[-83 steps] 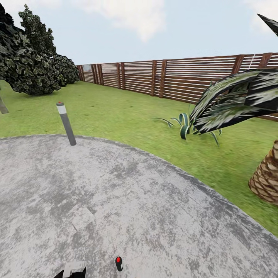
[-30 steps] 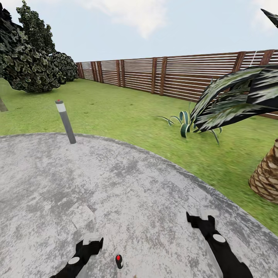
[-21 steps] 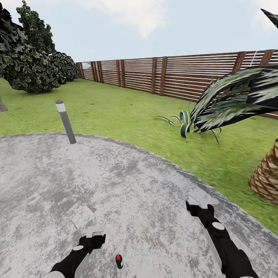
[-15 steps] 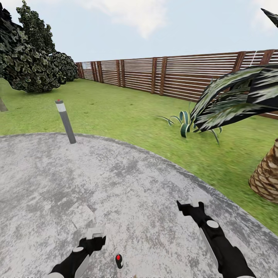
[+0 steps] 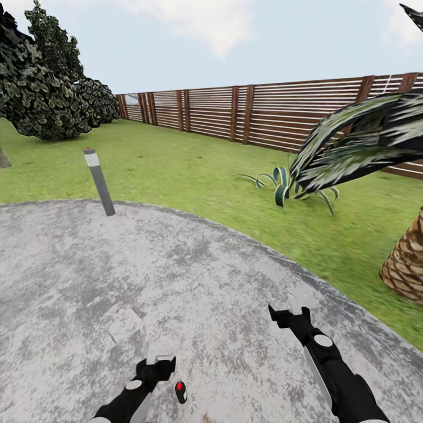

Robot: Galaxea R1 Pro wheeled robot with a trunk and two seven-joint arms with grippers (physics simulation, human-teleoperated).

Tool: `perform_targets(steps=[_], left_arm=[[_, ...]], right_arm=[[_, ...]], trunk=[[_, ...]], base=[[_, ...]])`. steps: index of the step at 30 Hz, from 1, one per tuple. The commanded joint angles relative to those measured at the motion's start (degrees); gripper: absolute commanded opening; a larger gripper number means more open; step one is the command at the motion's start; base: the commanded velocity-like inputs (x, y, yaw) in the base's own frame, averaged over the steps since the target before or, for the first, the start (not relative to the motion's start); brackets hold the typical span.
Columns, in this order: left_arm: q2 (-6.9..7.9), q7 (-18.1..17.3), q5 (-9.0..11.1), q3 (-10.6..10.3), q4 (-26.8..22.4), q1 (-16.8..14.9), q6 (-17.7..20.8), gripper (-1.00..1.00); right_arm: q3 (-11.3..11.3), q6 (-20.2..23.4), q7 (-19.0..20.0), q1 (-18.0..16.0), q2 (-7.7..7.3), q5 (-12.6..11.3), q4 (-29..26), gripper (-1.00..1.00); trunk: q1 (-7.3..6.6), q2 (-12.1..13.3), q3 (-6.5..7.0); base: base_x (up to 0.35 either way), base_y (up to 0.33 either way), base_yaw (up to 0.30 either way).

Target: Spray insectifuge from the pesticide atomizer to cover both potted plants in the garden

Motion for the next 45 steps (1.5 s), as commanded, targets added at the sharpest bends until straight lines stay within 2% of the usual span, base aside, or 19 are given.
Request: perform_targets(steps=[1, 15, 26, 27, 45], left_arm=[[-0.1, 0.1, -0.2, 0.3, 0.1, 0.0, -0.3, 1.0], [0.01, 0.1, -0.1, 0.3, 0.1, 0.0, -0.6, 1.0], [0.01, 0.4, 0.4, 0.7, 0.1, 0.0, -0.8, 1.0], [0.03, 1.3, 0.5, 0.7, 0.1, 0.0, -0.8, 1.0], [0.2, 1.4, 0.6, 0.8, 0.0, 0.0, -0.8, 1.0]], right_arm=[[-0.1, 0.3, 0.3, 0.0, 0.0, 0.3, -0.1, 1.0], [-0.1, 0.3, 0.2, 0.0, 0.0, 0.3, -0.1, 1.0], [-0.1, 0.2, 0.1, 0.0, 0.0, 0.2, -0.1, 1.0], [-0.1, 0.2, 0.0, -0.1, 0.0, 0.2, -0.1, 1.0], [-0.1, 0.3, 0.0, -0.1, 0.04, 0.2, -0.9, 1.0]], trunk=[[0.21, -0.4, -0.25], [3.29, -6.1, -3.37], [3.57, -6.2, -6.13], [3.57, -6.2, -6.22], [3.57, -6.2, -6.65]], base=[[0.0, 0.0, -0.024], [0.0, 0.0, -0.123], [0.0, 0.0, -0.005], [0.0, 0.0, 0.0], [0.0, 0.0, 0.0]])
